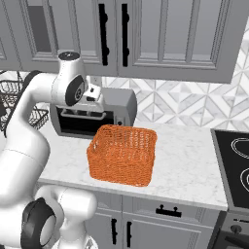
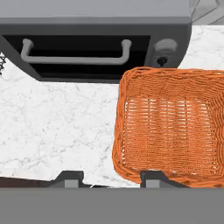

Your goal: Open the cabinet, pick up the bread from the cabinet and place it in the basket. Then move the basket to the dining counter.

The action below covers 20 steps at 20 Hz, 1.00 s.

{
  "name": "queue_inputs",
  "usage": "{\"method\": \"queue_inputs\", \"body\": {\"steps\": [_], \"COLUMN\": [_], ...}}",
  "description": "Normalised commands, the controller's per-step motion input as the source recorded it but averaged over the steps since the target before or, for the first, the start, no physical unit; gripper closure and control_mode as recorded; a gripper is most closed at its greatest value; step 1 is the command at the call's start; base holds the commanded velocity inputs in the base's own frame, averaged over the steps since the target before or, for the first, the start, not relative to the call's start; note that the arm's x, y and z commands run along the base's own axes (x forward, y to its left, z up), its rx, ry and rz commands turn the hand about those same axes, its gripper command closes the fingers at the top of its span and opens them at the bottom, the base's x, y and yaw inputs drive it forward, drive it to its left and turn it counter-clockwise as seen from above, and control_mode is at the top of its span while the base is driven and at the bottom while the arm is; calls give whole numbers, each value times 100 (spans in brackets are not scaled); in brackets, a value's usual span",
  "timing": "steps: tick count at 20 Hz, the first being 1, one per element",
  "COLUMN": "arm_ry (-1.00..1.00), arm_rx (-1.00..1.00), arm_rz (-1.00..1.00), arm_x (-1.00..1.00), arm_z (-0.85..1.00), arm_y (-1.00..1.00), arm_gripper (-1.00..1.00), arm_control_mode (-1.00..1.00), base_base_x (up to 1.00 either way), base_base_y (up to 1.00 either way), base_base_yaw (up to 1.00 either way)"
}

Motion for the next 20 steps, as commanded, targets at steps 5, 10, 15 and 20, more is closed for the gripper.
{"method": "queue_inputs", "body": {"steps": [5,10,15,20], "arm_ry": [-14,-42,-52,-45], "arm_rx": [0,0,0,0], "arm_rz": [0,0,0,0], "arm_x": [-20,-57,-50,-31], "arm_z": [10,49,63,57], "arm_y": [0,0,0,0], "arm_gripper": [-100,-100,-100,-100], "arm_control_mode": [-100,-100,-100,-100], "base_base_x": [0,0,0,0], "base_base_y": [0,0,0,0], "base_base_yaw": [0,0,0,0]}}
